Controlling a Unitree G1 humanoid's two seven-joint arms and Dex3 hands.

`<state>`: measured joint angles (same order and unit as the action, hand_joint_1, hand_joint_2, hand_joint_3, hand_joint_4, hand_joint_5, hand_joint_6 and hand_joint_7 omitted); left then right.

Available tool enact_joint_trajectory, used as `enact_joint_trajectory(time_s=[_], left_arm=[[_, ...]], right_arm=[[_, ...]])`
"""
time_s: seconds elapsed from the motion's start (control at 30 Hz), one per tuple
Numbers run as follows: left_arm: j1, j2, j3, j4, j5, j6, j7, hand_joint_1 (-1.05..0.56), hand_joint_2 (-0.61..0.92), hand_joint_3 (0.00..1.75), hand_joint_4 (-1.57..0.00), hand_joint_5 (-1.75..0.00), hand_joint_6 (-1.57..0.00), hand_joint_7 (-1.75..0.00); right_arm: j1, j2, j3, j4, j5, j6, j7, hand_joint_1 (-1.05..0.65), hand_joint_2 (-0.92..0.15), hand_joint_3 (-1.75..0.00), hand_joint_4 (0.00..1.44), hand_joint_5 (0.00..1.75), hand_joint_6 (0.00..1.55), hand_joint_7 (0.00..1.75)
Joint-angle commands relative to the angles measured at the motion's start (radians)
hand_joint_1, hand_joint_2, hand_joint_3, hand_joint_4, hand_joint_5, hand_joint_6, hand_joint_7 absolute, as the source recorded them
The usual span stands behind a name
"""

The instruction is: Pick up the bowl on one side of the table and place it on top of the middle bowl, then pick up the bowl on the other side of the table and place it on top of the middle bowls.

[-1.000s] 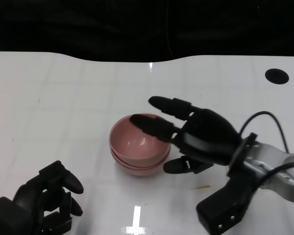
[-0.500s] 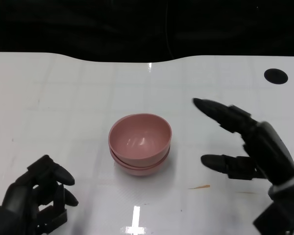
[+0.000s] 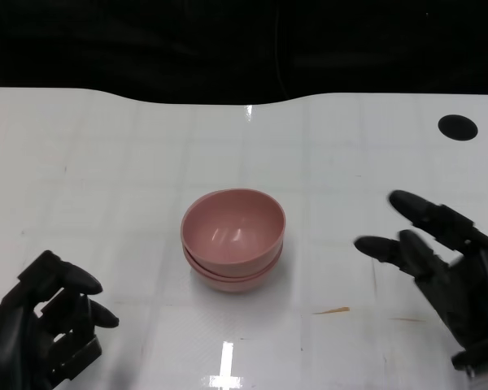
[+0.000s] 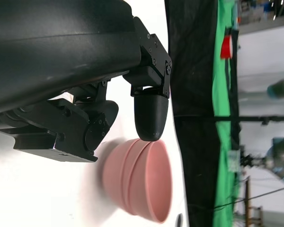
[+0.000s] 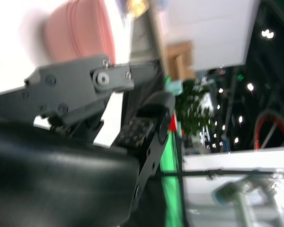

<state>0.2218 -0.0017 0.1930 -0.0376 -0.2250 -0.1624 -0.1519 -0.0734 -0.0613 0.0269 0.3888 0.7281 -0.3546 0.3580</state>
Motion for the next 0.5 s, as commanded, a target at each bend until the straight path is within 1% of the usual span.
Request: enact_joint_trajectory(time_s=[0.03, 0.07, 0.1, 0.13, 0.17, 0.23, 0.27, 0.3, 0.4, 0.43, 0.5], left_arm=[[0.003, -0.007, 0.02, -0.016, -0.044, 0.022, 0.011, 0.35, 0.92, 1.09, -0.66, -1.75, -0.5, -1.75], [0.005, -0.006, 0.021, -0.019, -0.05, 0.026, 0.008, 0.35, 0.92, 1.1, -0.66, -1.75, -0.5, -1.75], [0.006, -0.006, 0.021, -0.021, -0.054, 0.028, 0.007, 0.35, 0.92, 1.11, -0.65, -1.75, -0.5, -1.75], [0.009, -0.006, 0.022, -0.023, -0.06, 0.03, 0.003, 0.35, 0.92, 1.12, -0.65, -1.75, -0.49, -1.75], [0.011, -0.006, 0.022, -0.025, -0.065, 0.032, 0.0, 0.35, 0.92, 1.12, -0.65, -1.75, -0.49, -1.75], [0.013, -0.005, 0.021, -0.027, -0.071, 0.034, -0.001, 0.35, 0.92, 1.12, -0.64, -1.75, -0.48, -1.75], [0.021, -0.005, 0.017, -0.04, -0.071, 0.045, 0.003, 0.35, 0.92, 1.12, -0.64, -1.75, -0.48, -1.75], [0.028, -0.006, 0.015, -0.05, -0.071, 0.053, 0.006, 0.35, 0.92, 1.11, -0.64, -1.75, -0.48, -1.75], [0.044, -0.012, 0.013, -0.076, -0.085, 0.077, 0.005, 0.34, 0.92, 1.11, -0.63, -1.75, -0.48, -1.75], [0.049, -0.013, 0.013, -0.08, -0.087, 0.079, 0.002, 0.35, 0.92, 1.12, -0.61, -1.75, -0.47, -1.75], [0.057, -0.012, 0.011, -0.09, -0.086, 0.085, 0.003, 0.34, 0.92, 1.12, -0.59, -1.75, -0.45, -1.75]], right_arm=[[0.06, 0.004, -0.07, -0.032, 0.056, 0.111, 0.089, -0.26, -0.89, -0.5, 0.8, 1.47, 1.09, 0.34], [0.068, 0.008, -0.086, -0.032, 0.057, 0.129, 0.115, -0.26, -0.85, -0.6, 0.76, 1.56, 0.97, 0.62], [0.072, 0.013, -0.1, -0.032, 0.055, 0.143, 0.134, -0.25, -0.82, -0.66, 0.76, 1.6, 0.87, 0.84], [0.078, 0.019, -0.114, -0.028, 0.044, 0.146, 0.148, -0.24, -0.79, -0.72, 0.77, 1.62, 0.81, 1.0], [0.082, 0.024, -0.125, -0.026, 0.033, 0.148, 0.158, -0.23, -0.74, -0.82, 0.79, 1.63, 0.79, 1.09], [0.085, 0.035, -0.144, -0.023, 0.015, 0.153, 0.171, -0.21, -0.69, -0.93, 0.8, 1.64, 0.78, 1.17], [0.098, 0.041, -0.149, -0.027, 0.001, 0.147, 0.18, -0.21, -0.68, -0.94, 0.81, 1.64, 0.77, 1.18], [0.108, 0.047, -0.154, -0.031, -0.011, 0.143, 0.188, -0.17, -0.67, -0.98, 0.83, 1.63, 0.79, 1.2], [0.127, 0.053, -0.17, -0.045, -0.022, 0.164, 0.228, -0.14, -0.65, -1.04, 0.86, 1.66, 0.81, 1.27], [0.131, 0.051, -0.174, -0.049, -0.016, 0.182, 0.251, -0.13, -0.68, -1.01, 0.85, 1.7, 0.8, 1.3], [0.136, 0.048, -0.183, -0.056, -0.013, 0.207, 0.279, -0.12, -0.71, -0.98, 0.85, 1.73, 0.8, 1.33]])
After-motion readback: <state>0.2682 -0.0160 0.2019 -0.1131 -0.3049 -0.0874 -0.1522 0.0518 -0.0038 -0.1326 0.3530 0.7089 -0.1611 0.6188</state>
